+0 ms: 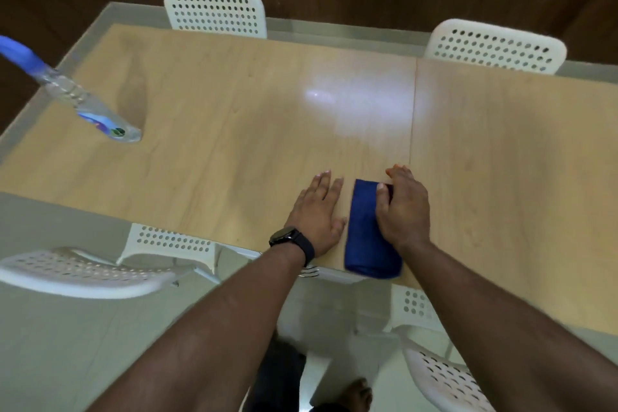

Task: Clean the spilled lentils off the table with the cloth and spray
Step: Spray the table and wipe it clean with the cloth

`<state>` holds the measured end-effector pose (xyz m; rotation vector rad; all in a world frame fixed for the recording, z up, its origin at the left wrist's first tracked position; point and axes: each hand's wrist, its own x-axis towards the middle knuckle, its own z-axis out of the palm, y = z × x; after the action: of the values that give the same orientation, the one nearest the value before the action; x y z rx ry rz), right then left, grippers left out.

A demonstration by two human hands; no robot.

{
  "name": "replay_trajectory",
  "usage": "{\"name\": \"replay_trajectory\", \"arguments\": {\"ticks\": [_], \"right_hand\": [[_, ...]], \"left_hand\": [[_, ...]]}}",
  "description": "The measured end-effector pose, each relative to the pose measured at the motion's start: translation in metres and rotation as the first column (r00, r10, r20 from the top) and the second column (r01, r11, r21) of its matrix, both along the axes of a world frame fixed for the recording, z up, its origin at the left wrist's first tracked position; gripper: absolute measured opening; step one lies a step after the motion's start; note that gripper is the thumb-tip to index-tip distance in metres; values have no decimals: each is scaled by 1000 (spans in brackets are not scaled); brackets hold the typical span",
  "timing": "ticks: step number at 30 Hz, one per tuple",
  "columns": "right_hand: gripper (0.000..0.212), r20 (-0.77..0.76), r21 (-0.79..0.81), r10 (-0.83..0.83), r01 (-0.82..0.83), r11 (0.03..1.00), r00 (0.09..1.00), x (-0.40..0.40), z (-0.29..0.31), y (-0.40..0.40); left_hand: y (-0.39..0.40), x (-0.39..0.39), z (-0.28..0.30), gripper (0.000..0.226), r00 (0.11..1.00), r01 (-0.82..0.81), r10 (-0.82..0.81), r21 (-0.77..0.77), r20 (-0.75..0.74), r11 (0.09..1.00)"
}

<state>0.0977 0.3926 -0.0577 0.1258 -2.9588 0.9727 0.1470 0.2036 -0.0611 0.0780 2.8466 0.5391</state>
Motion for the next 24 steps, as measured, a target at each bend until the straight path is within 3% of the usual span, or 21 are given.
{"name": "replay_trajectory", "arguments": {"ticks": [6, 10, 15, 18, 24], "right_hand": [[50, 59, 43, 375, -378, 925, 925, -14, 23, -130], [48, 126, 54, 513, -522, 851, 849, -24, 29, -229], [51, 142, 26, 596, -605, 796, 790, -30, 34, -339], [56, 144, -30, 615, -618, 786, 775, -37, 40, -405], [63, 147, -172, 624, -602, 780, 767, -46, 55, -507]], "left_hand": [[-121, 9, 4, 82, 980, -198, 198, -31, 21, 980], [-211, 18, 6, 83, 926, -376, 377, -71, 7, 924], [-315, 29, 7, 99, 833, -530, 551, -210, 54, 822], [-370, 32, 7, 114, 784, -584, 614, -230, 86, 778], [-439, 33, 8, 121, 724, -651, 681, -216, 111, 728]]}}
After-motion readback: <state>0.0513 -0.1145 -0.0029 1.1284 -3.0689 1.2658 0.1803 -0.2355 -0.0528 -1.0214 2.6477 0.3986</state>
